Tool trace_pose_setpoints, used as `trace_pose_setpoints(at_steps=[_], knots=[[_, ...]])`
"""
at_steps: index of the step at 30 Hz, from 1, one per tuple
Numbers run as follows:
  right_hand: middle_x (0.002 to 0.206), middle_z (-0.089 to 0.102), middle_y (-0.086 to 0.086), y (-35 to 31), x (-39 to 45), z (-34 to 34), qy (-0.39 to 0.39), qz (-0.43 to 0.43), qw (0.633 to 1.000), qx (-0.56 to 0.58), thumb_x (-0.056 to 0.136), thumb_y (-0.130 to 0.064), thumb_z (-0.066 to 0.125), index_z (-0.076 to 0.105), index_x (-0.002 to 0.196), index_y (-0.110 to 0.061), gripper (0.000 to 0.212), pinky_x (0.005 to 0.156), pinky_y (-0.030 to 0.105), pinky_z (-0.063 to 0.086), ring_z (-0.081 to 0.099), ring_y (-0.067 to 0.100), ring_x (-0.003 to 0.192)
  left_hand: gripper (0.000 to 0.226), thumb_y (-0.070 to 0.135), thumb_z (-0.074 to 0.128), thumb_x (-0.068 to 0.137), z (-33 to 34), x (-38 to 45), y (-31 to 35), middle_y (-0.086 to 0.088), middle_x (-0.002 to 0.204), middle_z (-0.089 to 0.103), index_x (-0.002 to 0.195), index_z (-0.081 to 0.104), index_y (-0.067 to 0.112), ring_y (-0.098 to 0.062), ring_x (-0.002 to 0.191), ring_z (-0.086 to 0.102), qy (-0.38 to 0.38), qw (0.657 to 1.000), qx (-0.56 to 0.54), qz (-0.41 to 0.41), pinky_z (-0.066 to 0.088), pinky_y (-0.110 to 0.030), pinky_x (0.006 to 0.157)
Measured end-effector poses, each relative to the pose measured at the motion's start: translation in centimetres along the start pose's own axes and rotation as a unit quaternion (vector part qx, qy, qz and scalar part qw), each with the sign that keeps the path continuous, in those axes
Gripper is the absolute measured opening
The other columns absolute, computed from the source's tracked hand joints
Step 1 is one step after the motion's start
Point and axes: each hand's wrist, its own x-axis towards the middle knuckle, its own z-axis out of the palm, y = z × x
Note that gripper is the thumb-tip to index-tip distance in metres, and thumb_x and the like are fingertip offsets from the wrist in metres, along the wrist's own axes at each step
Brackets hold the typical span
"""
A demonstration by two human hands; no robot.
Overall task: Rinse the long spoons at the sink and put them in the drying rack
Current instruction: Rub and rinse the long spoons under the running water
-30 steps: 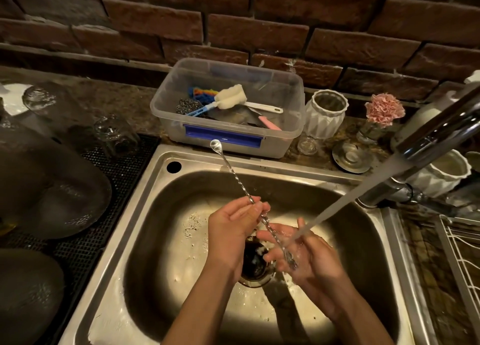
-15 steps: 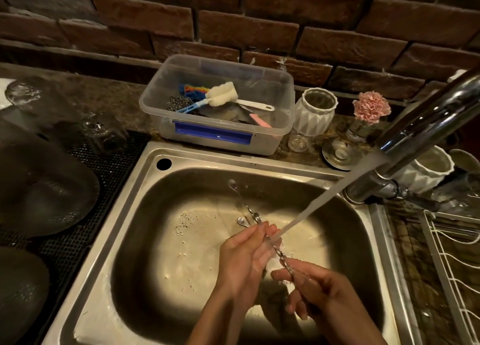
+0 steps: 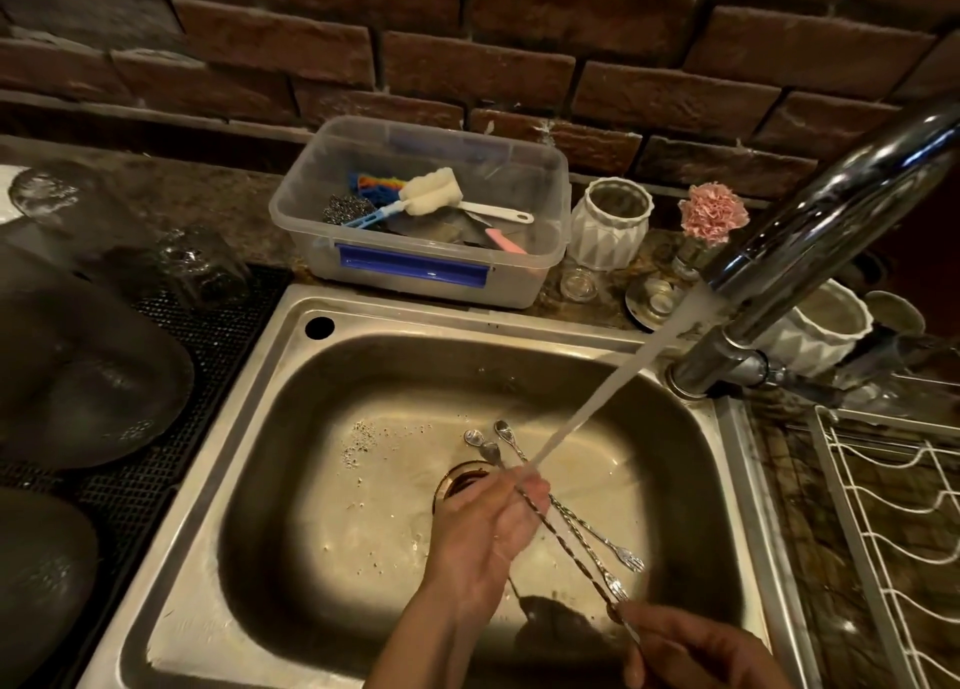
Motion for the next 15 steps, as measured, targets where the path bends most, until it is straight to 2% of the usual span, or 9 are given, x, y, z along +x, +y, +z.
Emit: trace_pose_setpoints(at_steps=[2, 4, 6, 8, 9, 10, 12, 13, 15], knots=[[0.071, 0.072, 0.028, 0.2, -0.1, 0.2, 0.028, -0.005, 0.999, -0.04, 0.085, 0.019, 0.055, 0.076, 0.067, 0.005, 0.031, 0.062, 0.021, 0.054, 0.067, 0.035, 0.071, 0.024, 0.004, 0.065, 0.09, -0.1, -0.4, -0.7, -0.032, 0.104, 0.072, 0.11, 0.07, -0.009, -0.028, 0.077, 0.076, 0.013, 1.0, 0.002, 0.0, 0.063, -0.031, 0.064], [0.078, 0.072, 0.03, 0.0, 0.4, 0.1, 0.011, 0.007, 0.993, -0.116, 0.083, 0.017, 0.061, 0.076, 0.083, 0.005, 0.019, 0.063, 0.011, 0.051, 0.069, 0.017, 0.064, 0.022, 0.003, 0.06, 0.094, -0.1, -0.5, -1.3, -0.03, 0.106, 0.073, 0.111, 0.07, -0.008, -0.031, 0.086, 0.077, 0.02, 1.0, 0.017, 0.004, 0.064, -0.034, 0.07], [0.086, 0.076, 0.019, -0.2, 1.3, -0.1, -0.011, 0.011, 0.969, -0.245, 0.085, -0.001, 0.068, 0.074, 0.098, -0.015, 0.02, 0.064, 0.002, 0.045, 0.068, 0.003, 0.064, 0.022, 0.003, 0.059, 0.095, -0.2, -0.6, -1.7, -0.027, 0.104, 0.075, 0.111, 0.07, -0.007, -0.033, 0.094, 0.076, 0.022, 0.999, 0.035, 0.008, 0.064, -0.035, 0.075], [0.082, 0.077, 0.002, -0.3, 2.1, 0.3, -0.028, -0.01, 0.929, -0.369, 0.087, -0.023, 0.069, 0.066, 0.097, -0.04, 0.02, 0.067, 0.0, 0.042, 0.067, -0.004, 0.07, 0.022, 0.004, 0.06, 0.095, -0.1, -0.5, -1.9, -0.027, 0.105, 0.075, 0.113, 0.069, -0.006, -0.035, 0.098, 0.075, 0.027, 0.999, 0.043, 0.007, 0.063, -0.038, 0.081], [0.078, 0.076, -0.004, -0.4, 2.5, 0.8, -0.03, -0.024, 0.914, -0.403, 0.087, -0.028, 0.067, 0.062, 0.095, -0.046, 0.02, 0.068, 0.001, 0.041, 0.066, -0.005, 0.071, 0.023, 0.004, 0.061, 0.095, 0.0, -0.4, -2.0, -0.027, 0.106, 0.074, 0.114, 0.069, -0.006, -0.036, 0.1, 0.074, 0.033, 0.998, 0.046, 0.007, 0.062, -0.04, 0.085], [0.073, 0.073, -0.008, -0.3, 2.8, 1.4, -0.026, -0.044, 0.907, -0.418, 0.087, -0.028, 0.066, 0.062, 0.095, -0.045, 0.019, 0.068, 0.003, 0.041, 0.063, -0.005, 0.068, 0.024, 0.004, 0.061, 0.095, 0.0, -0.3, -2.1, -0.027, 0.107, 0.074, 0.116, 0.067, -0.006, -0.036, 0.101, 0.073, 0.042, 0.998, 0.052, 0.008, 0.06, -0.042, 0.09], [0.068, 0.065, -0.012, 0.4, 3.8, 2.7, 0.002, -0.085, 0.912, -0.402, 0.086, -0.019, 0.067, 0.069, 0.099, -0.031, 0.017, 0.073, 0.014, 0.043, 0.055, -0.001, 0.063, 0.024, 0.006, 0.06, 0.096, 0.0, -0.1, -2.1, -0.021, 0.104, 0.076, 0.117, 0.066, -0.005, -0.032, 0.1, 0.074, 0.055, 0.995, 0.08, 0.019, 0.058, -0.04, 0.091], [0.068, 0.063, -0.011, 0.8, 4.4, 3.2, 0.013, -0.099, 0.915, -0.392, 0.086, -0.014, 0.067, 0.071, 0.1, -0.024, 0.018, 0.077, 0.019, 0.045, 0.056, 0.004, 0.066, 0.023, 0.007, 0.059, 0.097, -0.2, -0.1, -2.0, -0.017, 0.1, 0.078, 0.117, 0.067, -0.004, -0.029, 0.098, 0.074, 0.057, 0.993, 0.099, 0.029, 0.059, -0.035, 0.087], [0.073, 0.061, -0.007, 1.6, 5.8, 4.1, 0.028, -0.107, 0.919, -0.378, 0.087, -0.008, 0.063, 0.07, 0.101, -0.024, 0.022, 0.082, 0.029, 0.049, 0.06, 0.018, 0.079, 0.02, 0.009, 0.058, 0.098, -0.7, -0.1, -1.7, -0.014, 0.095, 0.079, 0.113, 0.069, 0.0, -0.027, 0.095, 0.075, 0.065, 0.987, 0.143, 0.04, 0.059, -0.028, 0.077]])
